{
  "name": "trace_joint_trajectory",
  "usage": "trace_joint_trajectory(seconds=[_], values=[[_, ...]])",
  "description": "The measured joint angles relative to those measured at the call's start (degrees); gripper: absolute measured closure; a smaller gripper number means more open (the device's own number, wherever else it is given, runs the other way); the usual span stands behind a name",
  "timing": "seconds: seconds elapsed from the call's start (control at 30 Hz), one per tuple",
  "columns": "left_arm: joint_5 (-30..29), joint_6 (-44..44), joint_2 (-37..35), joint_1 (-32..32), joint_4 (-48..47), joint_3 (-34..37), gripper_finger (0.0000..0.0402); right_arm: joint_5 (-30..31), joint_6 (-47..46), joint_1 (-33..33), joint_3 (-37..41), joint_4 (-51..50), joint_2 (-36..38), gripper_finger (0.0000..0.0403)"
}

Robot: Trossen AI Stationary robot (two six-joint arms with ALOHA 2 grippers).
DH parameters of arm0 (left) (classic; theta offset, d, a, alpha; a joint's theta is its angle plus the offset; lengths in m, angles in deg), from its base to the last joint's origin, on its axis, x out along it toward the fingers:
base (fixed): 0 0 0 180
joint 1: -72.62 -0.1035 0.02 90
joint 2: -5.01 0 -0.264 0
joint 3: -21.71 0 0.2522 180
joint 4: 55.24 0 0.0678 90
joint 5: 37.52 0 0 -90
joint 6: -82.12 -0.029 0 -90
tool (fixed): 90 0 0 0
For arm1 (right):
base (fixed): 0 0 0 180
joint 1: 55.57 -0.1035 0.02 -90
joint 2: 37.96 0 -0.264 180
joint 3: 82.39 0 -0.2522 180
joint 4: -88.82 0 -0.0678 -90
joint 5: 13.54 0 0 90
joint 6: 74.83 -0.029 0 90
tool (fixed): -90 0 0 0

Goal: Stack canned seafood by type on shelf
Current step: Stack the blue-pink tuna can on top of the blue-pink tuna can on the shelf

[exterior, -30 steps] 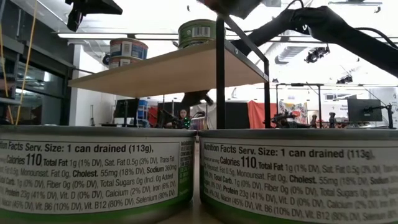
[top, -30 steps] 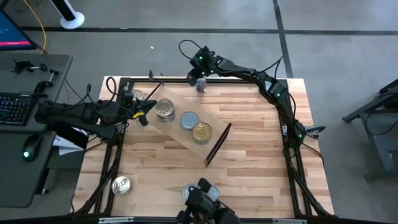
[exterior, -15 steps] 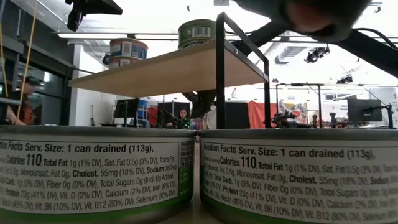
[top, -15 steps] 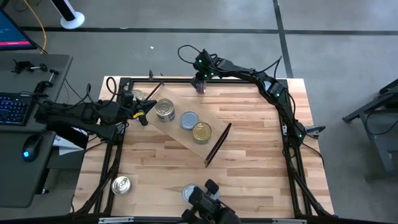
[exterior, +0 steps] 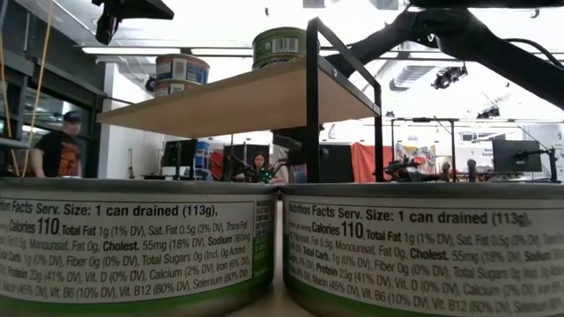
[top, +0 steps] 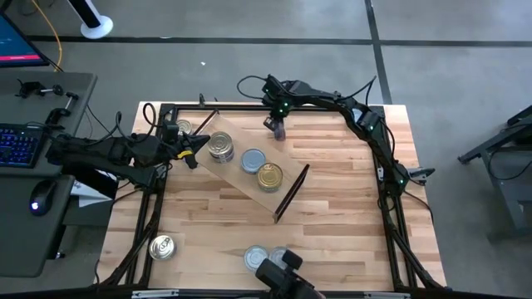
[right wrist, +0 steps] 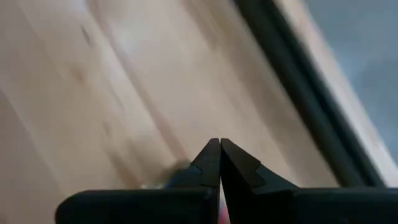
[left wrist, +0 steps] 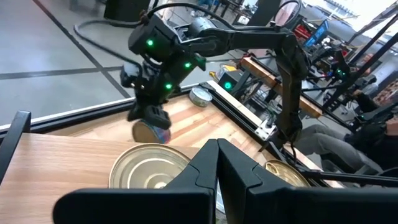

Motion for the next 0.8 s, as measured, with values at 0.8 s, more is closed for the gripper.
trace_joint_trajectory(seconds=[0.8], values=[[4.80,-1.91,0.10,-0.01,-0.02,0.00,0.0401,-8.61,-5.05,-0.86,40.29,7.33,35.23,0.0403]])
